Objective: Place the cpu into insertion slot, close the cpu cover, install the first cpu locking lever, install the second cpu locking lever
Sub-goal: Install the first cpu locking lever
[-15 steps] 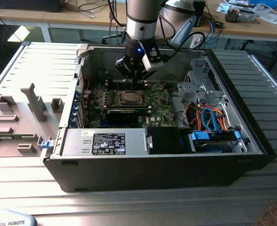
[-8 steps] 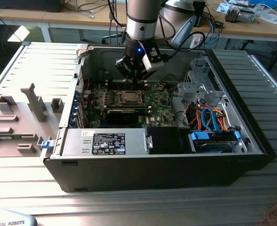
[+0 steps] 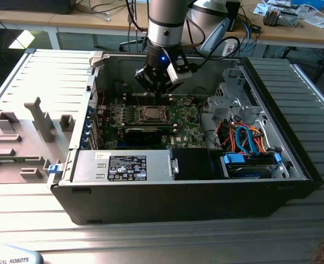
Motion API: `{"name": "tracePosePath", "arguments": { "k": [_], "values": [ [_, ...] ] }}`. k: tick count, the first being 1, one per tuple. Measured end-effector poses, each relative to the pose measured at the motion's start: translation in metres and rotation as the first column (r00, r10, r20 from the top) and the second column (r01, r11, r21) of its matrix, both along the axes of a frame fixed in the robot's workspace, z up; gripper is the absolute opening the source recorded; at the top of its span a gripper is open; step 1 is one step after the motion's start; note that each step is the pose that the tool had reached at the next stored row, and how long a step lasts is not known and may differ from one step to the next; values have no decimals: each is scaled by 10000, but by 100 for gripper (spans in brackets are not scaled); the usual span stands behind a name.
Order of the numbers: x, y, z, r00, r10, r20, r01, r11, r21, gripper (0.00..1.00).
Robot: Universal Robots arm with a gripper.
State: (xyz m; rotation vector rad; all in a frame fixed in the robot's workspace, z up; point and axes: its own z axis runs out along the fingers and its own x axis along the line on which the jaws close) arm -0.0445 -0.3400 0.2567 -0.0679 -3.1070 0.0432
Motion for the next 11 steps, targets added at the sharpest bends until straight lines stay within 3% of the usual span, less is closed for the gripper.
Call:
{"name": "tracePosePath", "arguments": {
  "k": [11],
  "values": [
    [0,0,0,9998,192,0,-192,9998,0,11]
  ]
}}
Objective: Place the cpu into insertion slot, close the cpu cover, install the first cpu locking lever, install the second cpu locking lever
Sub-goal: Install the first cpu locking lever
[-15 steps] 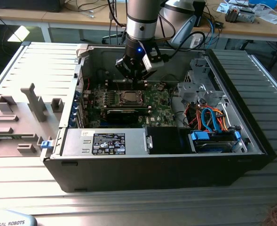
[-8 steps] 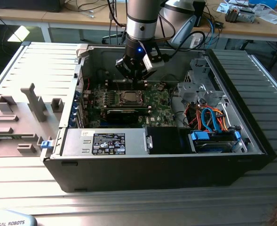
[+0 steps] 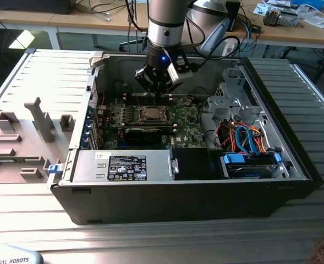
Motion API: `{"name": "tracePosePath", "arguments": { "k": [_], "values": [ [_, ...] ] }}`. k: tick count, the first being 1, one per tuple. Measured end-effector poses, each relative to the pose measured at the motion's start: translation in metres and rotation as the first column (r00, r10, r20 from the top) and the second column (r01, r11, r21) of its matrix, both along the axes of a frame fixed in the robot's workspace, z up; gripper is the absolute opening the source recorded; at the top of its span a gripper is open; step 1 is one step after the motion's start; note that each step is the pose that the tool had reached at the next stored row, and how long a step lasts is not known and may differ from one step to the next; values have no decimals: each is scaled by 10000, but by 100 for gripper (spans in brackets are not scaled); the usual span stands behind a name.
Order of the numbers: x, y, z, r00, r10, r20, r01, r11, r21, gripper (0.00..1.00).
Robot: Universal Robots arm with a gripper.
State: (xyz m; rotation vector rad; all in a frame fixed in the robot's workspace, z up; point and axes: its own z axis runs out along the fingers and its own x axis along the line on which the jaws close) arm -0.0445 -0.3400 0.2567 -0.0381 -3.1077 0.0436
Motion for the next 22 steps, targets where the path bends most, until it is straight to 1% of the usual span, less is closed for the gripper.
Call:
{"name": "tracePosePath", "arguments": {
  "k": [22],
  "values": [
    [0,0,0,9992,403,0,-403,9992,0,11]
  ]
}}
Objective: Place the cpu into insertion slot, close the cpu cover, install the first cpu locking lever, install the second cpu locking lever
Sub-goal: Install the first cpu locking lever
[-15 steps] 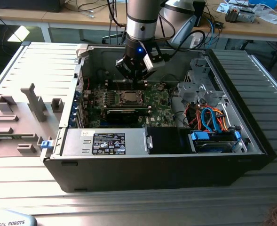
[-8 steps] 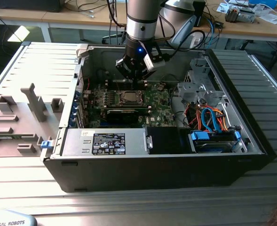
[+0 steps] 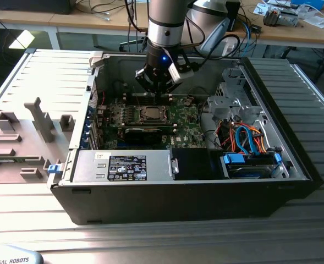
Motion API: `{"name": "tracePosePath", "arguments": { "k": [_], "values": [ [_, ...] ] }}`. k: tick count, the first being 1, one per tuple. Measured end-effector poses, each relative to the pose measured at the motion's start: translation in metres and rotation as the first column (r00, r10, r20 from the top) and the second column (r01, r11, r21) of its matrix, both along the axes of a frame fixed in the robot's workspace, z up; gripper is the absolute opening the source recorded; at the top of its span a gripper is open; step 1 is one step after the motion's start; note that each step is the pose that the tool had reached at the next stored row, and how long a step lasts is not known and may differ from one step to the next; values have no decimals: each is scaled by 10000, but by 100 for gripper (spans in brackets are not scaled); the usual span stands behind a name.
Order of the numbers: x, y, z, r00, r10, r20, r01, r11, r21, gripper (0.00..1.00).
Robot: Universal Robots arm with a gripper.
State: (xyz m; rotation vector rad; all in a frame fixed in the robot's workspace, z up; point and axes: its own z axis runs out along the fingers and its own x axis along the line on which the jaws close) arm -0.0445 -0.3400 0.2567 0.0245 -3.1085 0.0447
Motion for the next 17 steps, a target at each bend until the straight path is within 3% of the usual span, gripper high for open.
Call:
{"name": "tracePosePath", "arguments": {
  "k": [10,14,17],
  "values": [
    [0,0,0,9998,190,1,-190,9998,24,11],
    [0,0,0,9997,229,5,-229,9993,278,11],
    [0,0,0,9997,250,6,-250,9993,295,11]
  ]
}}
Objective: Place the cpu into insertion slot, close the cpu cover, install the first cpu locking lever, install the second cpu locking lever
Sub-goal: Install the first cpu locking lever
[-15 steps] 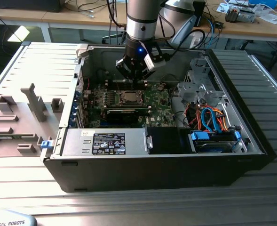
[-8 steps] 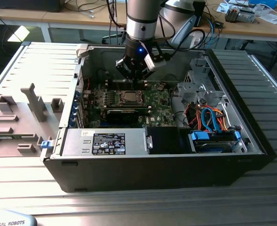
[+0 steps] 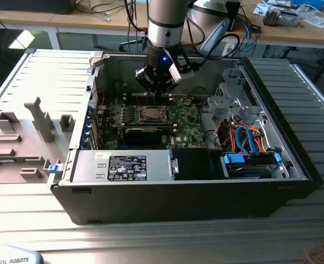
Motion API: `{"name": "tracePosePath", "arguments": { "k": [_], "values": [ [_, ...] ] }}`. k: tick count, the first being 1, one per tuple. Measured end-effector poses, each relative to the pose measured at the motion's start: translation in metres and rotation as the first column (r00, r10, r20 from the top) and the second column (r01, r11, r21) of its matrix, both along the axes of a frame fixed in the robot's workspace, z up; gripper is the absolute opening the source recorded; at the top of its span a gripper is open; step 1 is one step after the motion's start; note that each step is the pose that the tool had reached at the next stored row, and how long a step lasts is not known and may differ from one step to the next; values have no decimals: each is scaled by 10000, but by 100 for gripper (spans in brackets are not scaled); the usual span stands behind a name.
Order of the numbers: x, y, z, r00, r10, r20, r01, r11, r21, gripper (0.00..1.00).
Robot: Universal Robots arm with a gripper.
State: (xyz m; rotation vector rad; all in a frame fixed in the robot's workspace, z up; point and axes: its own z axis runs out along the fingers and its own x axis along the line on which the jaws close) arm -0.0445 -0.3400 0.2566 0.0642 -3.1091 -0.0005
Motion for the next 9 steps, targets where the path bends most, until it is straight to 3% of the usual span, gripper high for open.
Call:
{"name": "tracePosePath", "arguments": {
  "k": [9],
  "values": [
    [0,-1,0,9998,203,0,-203,9998,7,11]
  ]
}}
